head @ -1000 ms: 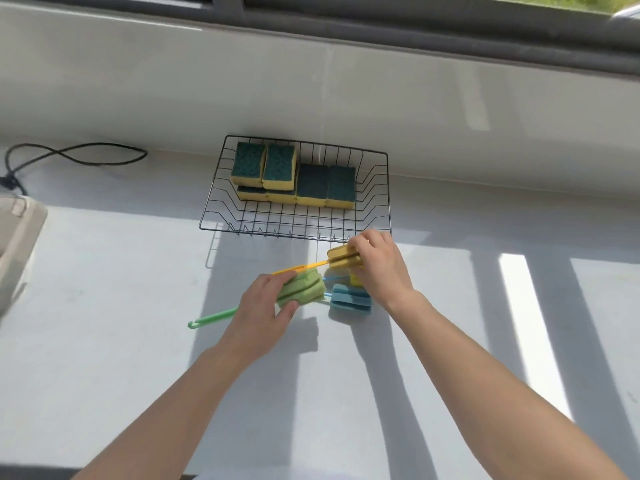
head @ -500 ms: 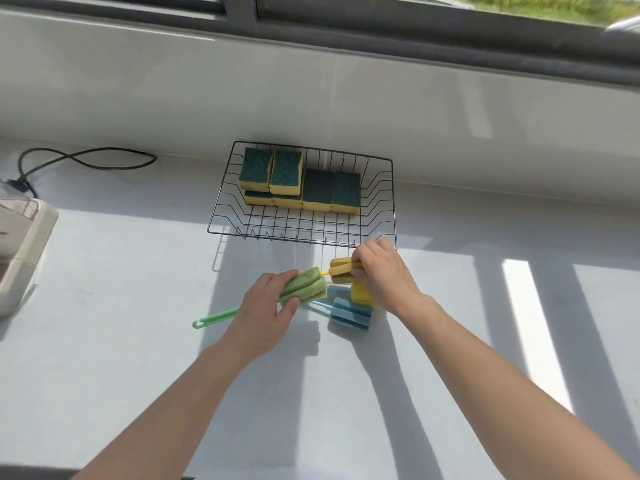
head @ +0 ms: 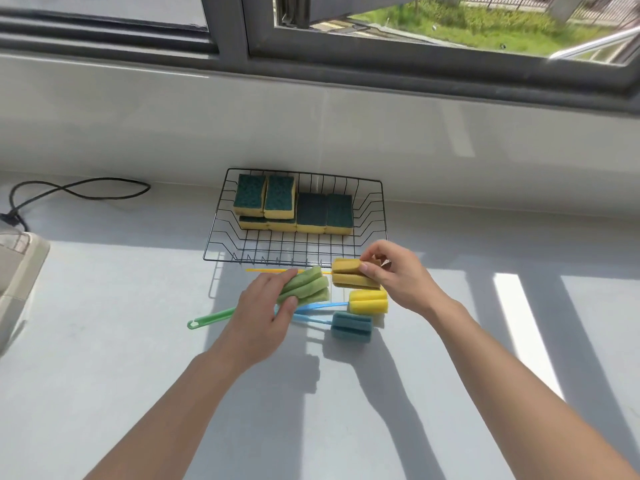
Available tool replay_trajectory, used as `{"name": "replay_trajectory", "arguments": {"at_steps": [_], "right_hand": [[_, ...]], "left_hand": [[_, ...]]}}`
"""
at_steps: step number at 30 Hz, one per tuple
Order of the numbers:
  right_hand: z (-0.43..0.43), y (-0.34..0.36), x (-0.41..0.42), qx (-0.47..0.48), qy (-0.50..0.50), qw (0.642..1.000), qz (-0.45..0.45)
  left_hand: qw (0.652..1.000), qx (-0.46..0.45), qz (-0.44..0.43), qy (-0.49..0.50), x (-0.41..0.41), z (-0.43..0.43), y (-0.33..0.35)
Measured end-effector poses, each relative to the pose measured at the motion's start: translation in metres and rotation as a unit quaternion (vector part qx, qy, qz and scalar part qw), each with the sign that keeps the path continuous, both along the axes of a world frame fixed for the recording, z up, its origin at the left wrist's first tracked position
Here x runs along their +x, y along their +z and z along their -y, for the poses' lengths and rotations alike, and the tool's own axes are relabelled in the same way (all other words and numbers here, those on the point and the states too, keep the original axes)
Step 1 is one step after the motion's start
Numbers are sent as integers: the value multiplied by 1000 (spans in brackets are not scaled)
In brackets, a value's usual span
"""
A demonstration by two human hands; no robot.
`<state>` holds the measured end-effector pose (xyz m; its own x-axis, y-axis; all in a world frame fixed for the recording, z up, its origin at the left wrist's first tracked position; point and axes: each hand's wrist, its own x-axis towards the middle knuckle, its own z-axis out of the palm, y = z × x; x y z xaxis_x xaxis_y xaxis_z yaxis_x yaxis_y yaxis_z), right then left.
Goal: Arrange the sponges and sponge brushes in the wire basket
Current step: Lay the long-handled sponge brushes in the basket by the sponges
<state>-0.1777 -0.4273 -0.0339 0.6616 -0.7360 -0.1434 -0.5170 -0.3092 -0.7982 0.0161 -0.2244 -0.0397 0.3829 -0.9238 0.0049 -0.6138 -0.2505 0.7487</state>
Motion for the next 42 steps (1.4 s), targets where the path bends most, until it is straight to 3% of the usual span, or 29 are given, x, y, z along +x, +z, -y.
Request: {"name": "replay_trajectory", "arguments": {"at_steps": [10, 17, 22, 28, 42], "right_hand": [[56, -24, 44, -39, -34, 999, -3], [88, -52, 65, -87, 41, 992, -82], [108, -65, 66, -164, 111, 967, -157], [119, -74, 66, -327, 142, 913, -198], [136, -80, 74, -272, 132, 934, -191]], "left_hand": [[998, 42, 18, -41, 10, 29, 16], [995, 45, 52, -66, 24, 56, 13], [989, 64, 85, -103, 32, 89, 7], [968, 138, 119, -170, 32, 141, -11], [970, 149, 37, -189, 24, 188, -64]]}}
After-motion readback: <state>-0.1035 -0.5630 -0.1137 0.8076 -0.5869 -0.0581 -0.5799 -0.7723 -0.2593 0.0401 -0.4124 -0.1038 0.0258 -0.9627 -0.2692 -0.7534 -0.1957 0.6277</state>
